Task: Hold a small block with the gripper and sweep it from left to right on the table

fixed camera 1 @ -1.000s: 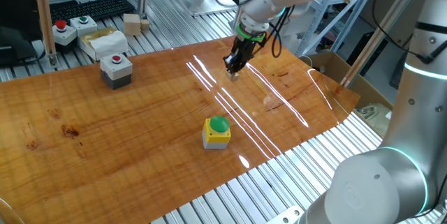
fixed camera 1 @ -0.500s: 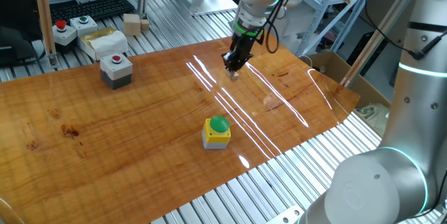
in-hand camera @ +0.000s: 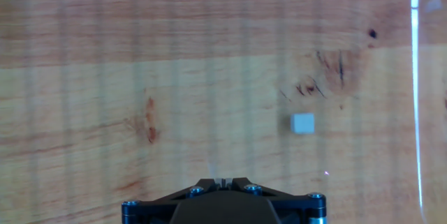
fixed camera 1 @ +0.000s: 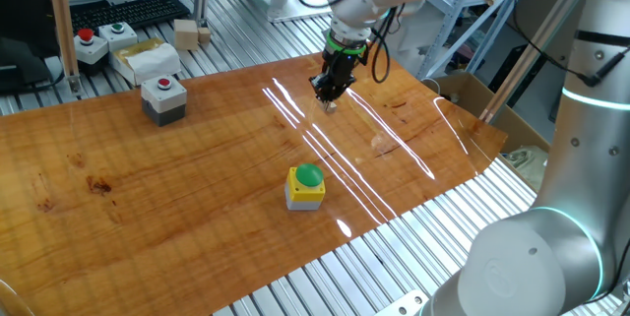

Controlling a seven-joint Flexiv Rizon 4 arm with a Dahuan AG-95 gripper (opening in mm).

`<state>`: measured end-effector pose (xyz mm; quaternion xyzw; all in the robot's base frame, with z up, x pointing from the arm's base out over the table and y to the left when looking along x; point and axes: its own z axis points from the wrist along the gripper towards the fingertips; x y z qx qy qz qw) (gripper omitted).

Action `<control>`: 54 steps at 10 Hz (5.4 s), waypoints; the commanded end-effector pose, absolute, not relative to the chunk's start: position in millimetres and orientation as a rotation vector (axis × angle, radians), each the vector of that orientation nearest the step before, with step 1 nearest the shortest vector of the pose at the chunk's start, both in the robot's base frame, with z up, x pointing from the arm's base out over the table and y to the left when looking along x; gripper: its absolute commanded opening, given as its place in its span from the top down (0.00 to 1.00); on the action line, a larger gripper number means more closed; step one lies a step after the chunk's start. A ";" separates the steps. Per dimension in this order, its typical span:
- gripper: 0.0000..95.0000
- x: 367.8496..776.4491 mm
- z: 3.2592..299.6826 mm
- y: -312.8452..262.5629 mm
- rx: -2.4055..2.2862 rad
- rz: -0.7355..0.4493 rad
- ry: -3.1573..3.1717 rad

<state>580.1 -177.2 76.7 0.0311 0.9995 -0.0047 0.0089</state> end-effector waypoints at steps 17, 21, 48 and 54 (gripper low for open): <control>1.00 625.2 32.7 -258.5 -0.027 -0.032 3.078; 0.80 627.3 30.7 -262.8 -0.025 -0.035 3.079; 1.00 630.4 9.6 -262.9 -0.056 -0.034 3.084; 1.00 630.5 9.6 -262.9 -0.064 -0.035 3.084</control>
